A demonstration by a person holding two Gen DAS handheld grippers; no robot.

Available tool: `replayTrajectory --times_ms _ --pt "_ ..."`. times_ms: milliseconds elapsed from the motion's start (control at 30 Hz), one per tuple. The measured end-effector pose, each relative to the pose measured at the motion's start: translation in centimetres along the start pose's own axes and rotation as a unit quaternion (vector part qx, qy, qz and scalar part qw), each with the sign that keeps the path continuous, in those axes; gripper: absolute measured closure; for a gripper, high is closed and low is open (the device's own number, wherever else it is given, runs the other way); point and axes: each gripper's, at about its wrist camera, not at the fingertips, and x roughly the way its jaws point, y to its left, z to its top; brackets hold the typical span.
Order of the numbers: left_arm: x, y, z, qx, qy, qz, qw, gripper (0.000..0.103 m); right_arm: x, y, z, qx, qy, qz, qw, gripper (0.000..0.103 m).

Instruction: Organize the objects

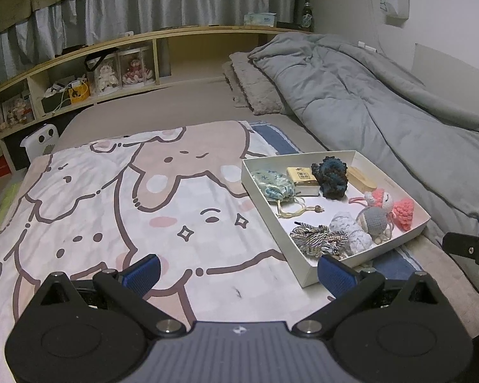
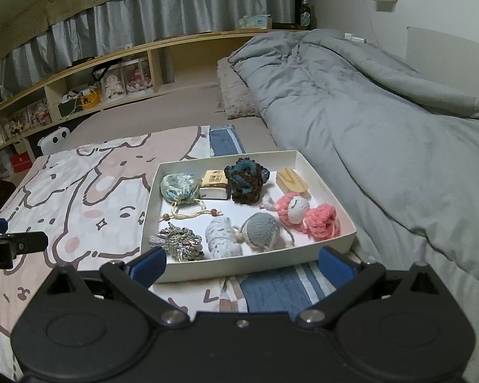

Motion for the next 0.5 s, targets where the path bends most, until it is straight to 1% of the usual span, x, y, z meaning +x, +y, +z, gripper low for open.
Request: replayTrajectory --times_ms 500 --pt "-0.09 -0.28 -0.05 0.003 0.001 -0.005 1.0 0.0 -0.16 -0.19 0.08 0.006 -0.002 0.0 1.0 0.0"
